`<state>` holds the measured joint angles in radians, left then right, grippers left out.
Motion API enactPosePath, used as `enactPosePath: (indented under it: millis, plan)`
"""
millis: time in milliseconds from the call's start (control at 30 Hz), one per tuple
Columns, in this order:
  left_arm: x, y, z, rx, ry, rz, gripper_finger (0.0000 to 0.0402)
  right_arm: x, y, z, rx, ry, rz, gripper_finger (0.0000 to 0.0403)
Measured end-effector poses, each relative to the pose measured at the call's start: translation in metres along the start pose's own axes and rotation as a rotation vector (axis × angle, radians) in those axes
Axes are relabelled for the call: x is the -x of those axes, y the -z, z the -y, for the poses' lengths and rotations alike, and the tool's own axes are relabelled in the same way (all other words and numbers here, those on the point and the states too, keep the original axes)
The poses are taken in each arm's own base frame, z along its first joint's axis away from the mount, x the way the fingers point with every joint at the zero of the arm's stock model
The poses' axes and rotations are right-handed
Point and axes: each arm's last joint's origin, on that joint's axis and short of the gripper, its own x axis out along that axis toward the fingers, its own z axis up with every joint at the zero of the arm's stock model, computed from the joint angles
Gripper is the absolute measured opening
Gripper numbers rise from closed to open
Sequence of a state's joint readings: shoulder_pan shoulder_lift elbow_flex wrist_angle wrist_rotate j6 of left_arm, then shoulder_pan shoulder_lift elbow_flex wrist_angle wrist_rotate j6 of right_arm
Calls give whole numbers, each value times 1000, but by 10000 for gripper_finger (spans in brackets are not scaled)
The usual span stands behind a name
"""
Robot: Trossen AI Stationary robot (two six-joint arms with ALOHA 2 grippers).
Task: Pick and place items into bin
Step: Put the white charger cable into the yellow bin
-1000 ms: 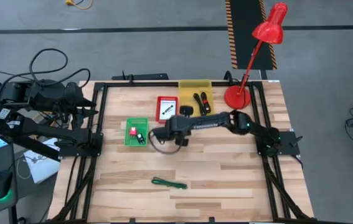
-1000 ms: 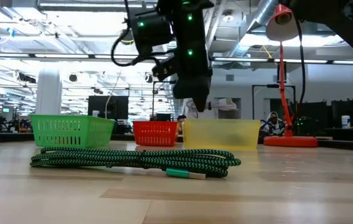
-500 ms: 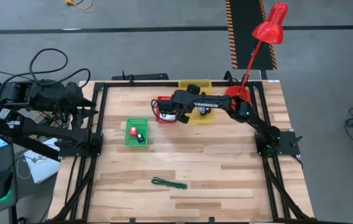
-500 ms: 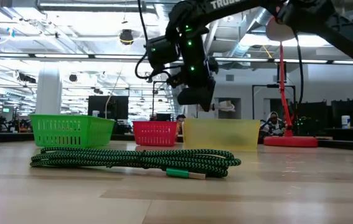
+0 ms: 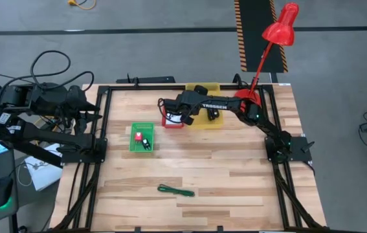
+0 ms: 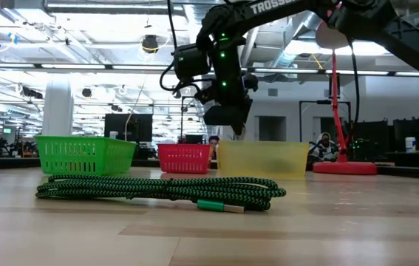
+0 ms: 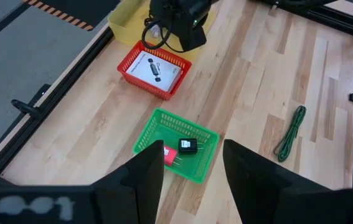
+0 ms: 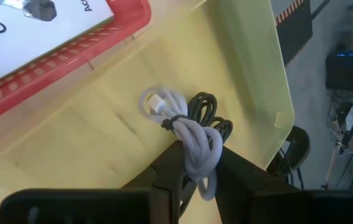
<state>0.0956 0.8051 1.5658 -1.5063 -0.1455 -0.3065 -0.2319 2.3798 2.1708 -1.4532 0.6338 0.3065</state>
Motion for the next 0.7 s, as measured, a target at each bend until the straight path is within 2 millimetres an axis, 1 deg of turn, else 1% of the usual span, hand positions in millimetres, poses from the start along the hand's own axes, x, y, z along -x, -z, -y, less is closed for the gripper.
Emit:
enactPosePath:
  millis: [300, 700]
  plan:
    - [0, 0, 0, 0, 0, 0, 154, 1, 0, -1, 2, 1, 2, 71]
    - [0, 0, 0, 0, 0, 0, 154, 7, 3, -10, -4, -1, 16, 76]
